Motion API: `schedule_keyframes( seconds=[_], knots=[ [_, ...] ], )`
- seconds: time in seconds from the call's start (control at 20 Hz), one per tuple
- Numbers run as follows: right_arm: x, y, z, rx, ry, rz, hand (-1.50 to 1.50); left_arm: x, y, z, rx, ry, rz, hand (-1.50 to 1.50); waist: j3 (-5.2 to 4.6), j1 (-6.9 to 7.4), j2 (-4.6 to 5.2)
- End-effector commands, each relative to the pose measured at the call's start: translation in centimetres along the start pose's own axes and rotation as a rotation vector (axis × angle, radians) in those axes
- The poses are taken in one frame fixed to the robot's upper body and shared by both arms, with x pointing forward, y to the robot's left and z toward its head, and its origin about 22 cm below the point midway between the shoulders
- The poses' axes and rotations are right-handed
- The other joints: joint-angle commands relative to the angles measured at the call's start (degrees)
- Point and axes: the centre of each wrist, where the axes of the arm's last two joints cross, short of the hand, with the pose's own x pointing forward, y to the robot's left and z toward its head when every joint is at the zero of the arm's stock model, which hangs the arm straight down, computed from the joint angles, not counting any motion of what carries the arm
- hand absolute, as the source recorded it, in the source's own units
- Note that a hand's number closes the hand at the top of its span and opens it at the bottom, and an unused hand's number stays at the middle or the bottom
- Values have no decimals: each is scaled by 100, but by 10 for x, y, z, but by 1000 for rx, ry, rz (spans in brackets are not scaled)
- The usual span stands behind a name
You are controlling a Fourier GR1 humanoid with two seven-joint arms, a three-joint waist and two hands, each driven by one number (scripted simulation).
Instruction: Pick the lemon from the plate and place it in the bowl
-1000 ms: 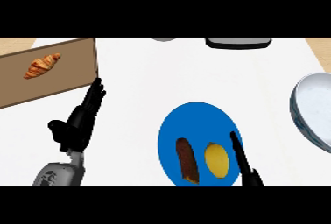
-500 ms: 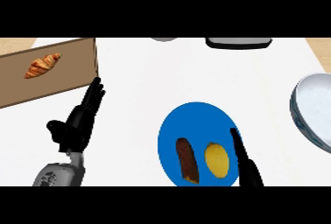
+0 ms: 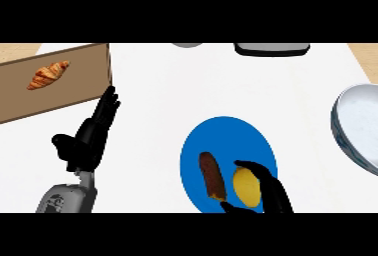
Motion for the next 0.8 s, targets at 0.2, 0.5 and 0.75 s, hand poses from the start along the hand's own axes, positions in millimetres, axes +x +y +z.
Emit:
schedule_keyframes(
  seconds=[0.2, 0.5, 0.75],
  knots=[
    [14, 23, 7, 72, -89, 55, 150, -16, 2, 1, 8, -4, -10, 0, 16, -5, 11],
    [-23, -28, 39, 320, -248, 35, 150, -4, 15, 7, 4, 17, -10, 0, 23, -28, -21],
    [-40, -88, 69, 582, -432, 41, 150, -6, 10, 8, 18, 22, 0, 0, 28, -144, -53]
  ],
)
